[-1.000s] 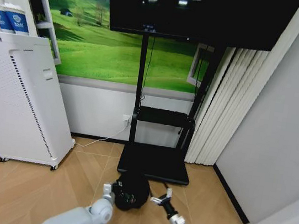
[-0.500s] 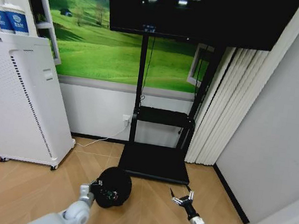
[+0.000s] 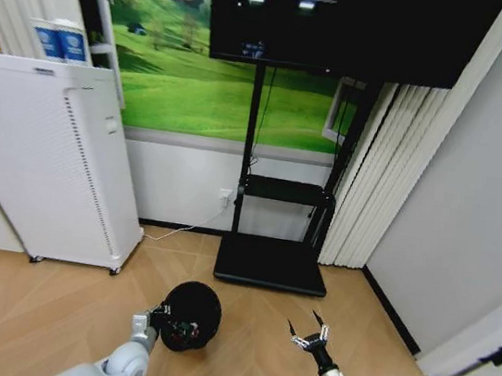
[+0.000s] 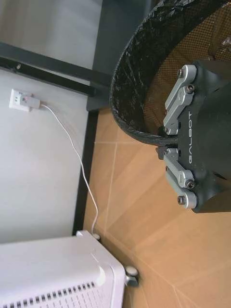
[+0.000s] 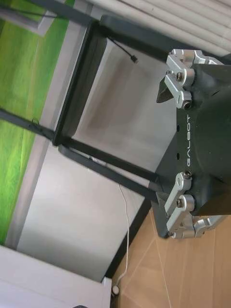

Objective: Pick up the trash bin and place the garbage on the floor into it.

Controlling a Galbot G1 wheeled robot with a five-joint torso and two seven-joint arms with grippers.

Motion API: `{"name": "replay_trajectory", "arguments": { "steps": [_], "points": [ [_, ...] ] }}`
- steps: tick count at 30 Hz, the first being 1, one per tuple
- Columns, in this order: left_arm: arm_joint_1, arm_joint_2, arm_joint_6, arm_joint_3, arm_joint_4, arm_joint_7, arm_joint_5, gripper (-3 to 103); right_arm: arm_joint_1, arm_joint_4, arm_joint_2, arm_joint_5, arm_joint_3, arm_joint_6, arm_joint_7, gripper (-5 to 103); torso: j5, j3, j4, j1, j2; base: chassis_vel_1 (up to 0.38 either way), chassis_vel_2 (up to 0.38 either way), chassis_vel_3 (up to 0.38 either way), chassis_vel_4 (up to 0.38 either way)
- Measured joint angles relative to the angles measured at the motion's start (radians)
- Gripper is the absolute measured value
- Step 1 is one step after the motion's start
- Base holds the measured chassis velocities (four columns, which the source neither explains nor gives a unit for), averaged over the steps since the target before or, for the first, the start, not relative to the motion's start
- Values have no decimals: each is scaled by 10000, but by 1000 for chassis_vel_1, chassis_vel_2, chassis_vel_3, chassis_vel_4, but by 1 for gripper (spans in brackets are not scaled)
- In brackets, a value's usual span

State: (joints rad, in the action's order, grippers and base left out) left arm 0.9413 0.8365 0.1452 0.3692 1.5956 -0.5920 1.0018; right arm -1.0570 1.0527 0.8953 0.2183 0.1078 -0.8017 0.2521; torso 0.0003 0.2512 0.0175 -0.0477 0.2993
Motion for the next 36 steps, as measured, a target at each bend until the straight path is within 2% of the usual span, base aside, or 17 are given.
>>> {"name": "replay_trajectory", "arguments": {
  "steps": [3, 4, 6, 8, 9, 12, 13, 15, 16, 19, 20, 21, 23, 26, 30, 31, 36],
  "points": [
    [133, 65, 3, -57, -6, 33, -66, 7, -26, -46, 46, -140, -44, 0, 73, 100, -15, 0, -2, 1, 0, 321, 212, -358, -279],
    [197, 96, 8, -92, -6, 69, -109, 7, -42, -64, 65, -191, -71, 0, 111, 100, -6, 0, 3, 0, 0, 304, 327, -290, -314],
    [289, 143, 20, -150, -20, 93, -173, 7, -64, -114, 116, -315, -114, 0, 165, 100, 9, 6, -4, -4, -2, 276, 377, -277, -327],
    [376, 206, 46, -199, -58, 129, -264, 7, -74, -180, 160, -373, -190, 0, 267, 100, -17, 5, -6, -5, -2, 265, 400, -277, -386],
    [376, 206, 46, -199, -58, 129, -264, 7, -74, -180, 160, -373, -190, 0, 267, 100, -17, 5, -6, -5, -2, 265, 422, -277, -386],
    [461, 251, 61, -256, -64, 159, -319, 7, -132, -238, 180, -311, -216, 0, 285, 100, 9, 7, -3, -7, -5, 322, 413, -328, -405],
    [493, 261, 62, -281, -62, 159, -326, 7, -145, -247, 177, -262, -240, 0, 276, 100, -17, 5, -3, -7, -4, 326, 376, -327, -353],
    [520, 263, 62, -287, -57, 159, -330, 7, -157, -250, 169, -210, -255, 0, 271, 100, -18, 6, -9, -7, -5, 324, 326, -327, -312],
    [534, 251, 61, -315, -20, 148, -331, 7, -164, -269, 174, -188, -255, 0, 253, 100, 13, 5, -3, -5, -4, 321, 208, -300, -270],
    [545, 211, 64, -347, 28, 119, -333, 7, -164, -279, 171, -186, -265, 0, 241, 100, -10, 4, -3, -6, -4, 234, 96, -144, -165],
    [574, 139, 59, -355, 106, 110, -326, 7, -173, -275, 168, -180, -282, 0, 241, 100, -13, 3, -1, -3, -3, 134, -27, -48, -89],
    [604, 75, 57, -391, 186, 78, -320, 7, -182, -263, 172, -176, -289, 0, 237, 100, 6, 5, -16, -5, -4, 53, -27, 49, -14],
    [667, -37, 50, -452, 356, 32, -317, 7, -192, -298, 175, -171, -300, 0, 235, 100, -3, 4, -2, -3, -4, -27, -3, 57, 52],
    [697, -68, 43, -467, 424, 10, -312, 7, -190, -321, 180, -176, -308, 0, 235, 100, -6, 4, -1, -4, -3, -27, -37, 64, 52],
    [1132, -491, -60, -697, 1409, -170, -193, 7, -104, -546, 221, -209, -300, 1, 227, 100, -5, 4, 10, -4, -4, -100, -53, 51, 36],
    [1484, -798, -90, -863, 1871, -171, -211, 7, 1, -692, 263, -239, -197, 2, 221, 100, -4, 5, 7, -4, -3, 0, 0, 0, 0],
    [1963, -1089, -96, -1253, 2262, -128, -248, 7, 151, -802, 317, -122, 56, 2, 167, 100, -4, 4, -11, -3, -4, 22, 21, -6, -4]
  ]
}}
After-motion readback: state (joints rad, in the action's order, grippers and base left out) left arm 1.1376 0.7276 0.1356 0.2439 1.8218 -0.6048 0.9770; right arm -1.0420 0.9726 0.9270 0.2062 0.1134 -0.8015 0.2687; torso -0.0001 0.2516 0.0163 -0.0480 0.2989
